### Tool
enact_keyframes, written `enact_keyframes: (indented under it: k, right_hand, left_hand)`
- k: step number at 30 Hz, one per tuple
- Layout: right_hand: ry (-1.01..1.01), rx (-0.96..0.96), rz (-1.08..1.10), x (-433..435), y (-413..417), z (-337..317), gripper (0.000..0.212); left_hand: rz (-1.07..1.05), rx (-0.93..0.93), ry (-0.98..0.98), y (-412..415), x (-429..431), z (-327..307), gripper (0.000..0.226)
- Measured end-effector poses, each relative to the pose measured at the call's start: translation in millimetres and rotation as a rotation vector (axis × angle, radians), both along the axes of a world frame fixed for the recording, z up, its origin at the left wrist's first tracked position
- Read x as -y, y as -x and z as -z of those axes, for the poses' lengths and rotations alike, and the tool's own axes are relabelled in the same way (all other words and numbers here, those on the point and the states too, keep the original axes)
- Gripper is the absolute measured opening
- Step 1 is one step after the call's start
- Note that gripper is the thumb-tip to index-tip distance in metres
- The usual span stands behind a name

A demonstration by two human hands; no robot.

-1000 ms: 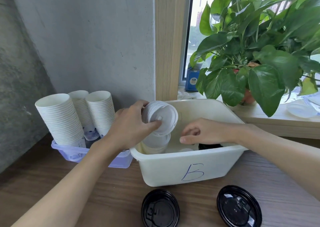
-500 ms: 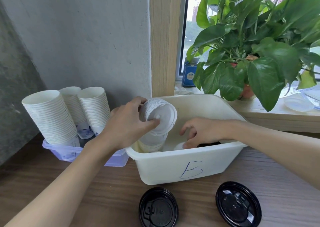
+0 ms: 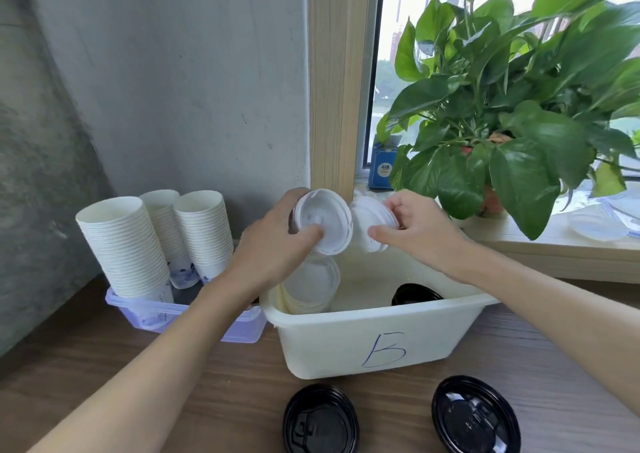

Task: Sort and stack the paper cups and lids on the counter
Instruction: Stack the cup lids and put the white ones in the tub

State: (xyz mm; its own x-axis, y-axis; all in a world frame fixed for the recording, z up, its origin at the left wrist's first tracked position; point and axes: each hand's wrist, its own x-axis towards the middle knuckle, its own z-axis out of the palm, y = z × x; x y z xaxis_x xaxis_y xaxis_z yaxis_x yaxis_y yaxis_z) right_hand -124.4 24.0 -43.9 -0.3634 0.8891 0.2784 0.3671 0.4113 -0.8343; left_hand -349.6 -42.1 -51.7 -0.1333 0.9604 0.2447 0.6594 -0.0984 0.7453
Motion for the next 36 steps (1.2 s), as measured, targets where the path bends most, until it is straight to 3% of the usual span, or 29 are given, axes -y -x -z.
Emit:
enact_keyframes:
  k: [5, 11, 16, 23, 27, 31, 36]
  right_hand:
    - [-0.149, -0.119, 0.041, 13, 4, -20, 0.027]
    - [-0.312, -0.130, -0.004, 33, 19, -32, 0.026]
    - [-0.457, -0.069, -0.036, 43, 29, -31, 0.023]
    - [-0.468, -0.071, -0.096, 46, 39, -27, 0.017]
    - [-0.354, -0.164, -0.122, 47, 39, -25, 0.011]
    - [-0.335, -0.308, 0.011, 44, 43, -32, 0.018]
    - [-0.252, -0.261, 0.020, 39, 49, -34, 0.025]
  left_hand:
    - [-0.077, 0.067, -0.050, -6, 1, -7, 0.039]
    - [-0.035, 0.196, -0.144, -18, 3, -16, 0.038]
    - [0.029, 0.467, 0.026, -28, 3, -22, 0.048]
    - [0.110, 0.646, 0.112, -26, 7, -21, 0.095]
    - [0.075, 0.599, 0.036, -27, 10, -22, 0.069]
    - [0.093, 0.560, -0.029, -29, 10, -21, 0.048]
    - [0.102, 0.484, -0.071, -28, 11, -21, 0.054]
